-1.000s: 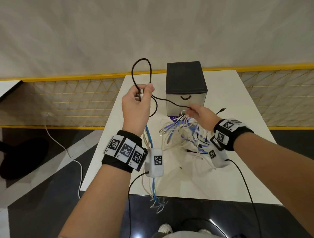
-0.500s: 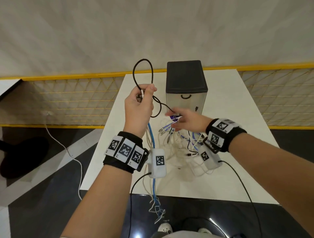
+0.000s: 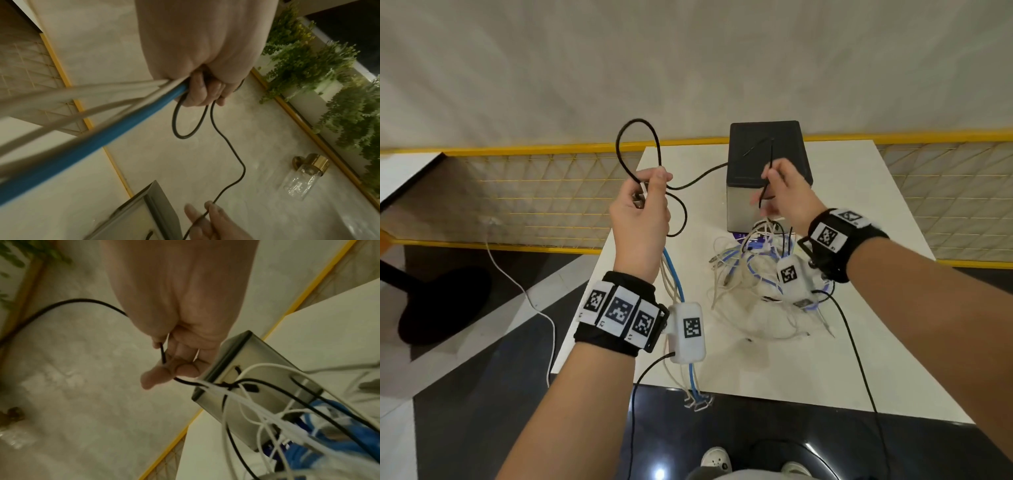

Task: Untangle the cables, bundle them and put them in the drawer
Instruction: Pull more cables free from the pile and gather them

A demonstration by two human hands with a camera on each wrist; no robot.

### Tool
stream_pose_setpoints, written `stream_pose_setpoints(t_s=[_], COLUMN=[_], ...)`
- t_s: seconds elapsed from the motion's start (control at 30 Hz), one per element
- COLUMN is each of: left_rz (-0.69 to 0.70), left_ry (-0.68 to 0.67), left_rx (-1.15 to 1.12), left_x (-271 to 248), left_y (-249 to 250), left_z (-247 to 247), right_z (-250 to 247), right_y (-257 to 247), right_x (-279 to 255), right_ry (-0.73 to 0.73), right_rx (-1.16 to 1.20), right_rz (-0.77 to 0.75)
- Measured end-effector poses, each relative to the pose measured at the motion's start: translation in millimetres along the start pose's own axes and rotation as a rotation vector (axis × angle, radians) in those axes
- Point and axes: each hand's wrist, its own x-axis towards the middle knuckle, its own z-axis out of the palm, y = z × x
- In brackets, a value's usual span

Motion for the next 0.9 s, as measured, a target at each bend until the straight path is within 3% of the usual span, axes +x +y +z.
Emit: stream_pose_setpoints(t_s=[0.2,0.43,0.63,0.77,0.9], left_rz=[-0.066,-0.083,-0.077,-0.057,-0.057], left_ry=[0.003,-0.062,-0.059,-0.017,-0.076], left_rx=[0.029,0.046,0.038,0.029,0.102], left_x=[-6,-10,-13,-12,-13], left_y=[-13,-16,-15,-11,-10], left_z=[1,11,13,5,-8], right_z=[2,8,7,15,30], right_y=[-11,-27,-29,-16,27], right_x=[-4,-11,-27,-66,-117], right_ry=[-0.045,0.046,-0.027,-0.299,-0.716], right_rx=[-0.219,0.506,0.328,0.194,-0.226], right_rz=[-0.093,0.153,0.135,0.266,0.316])
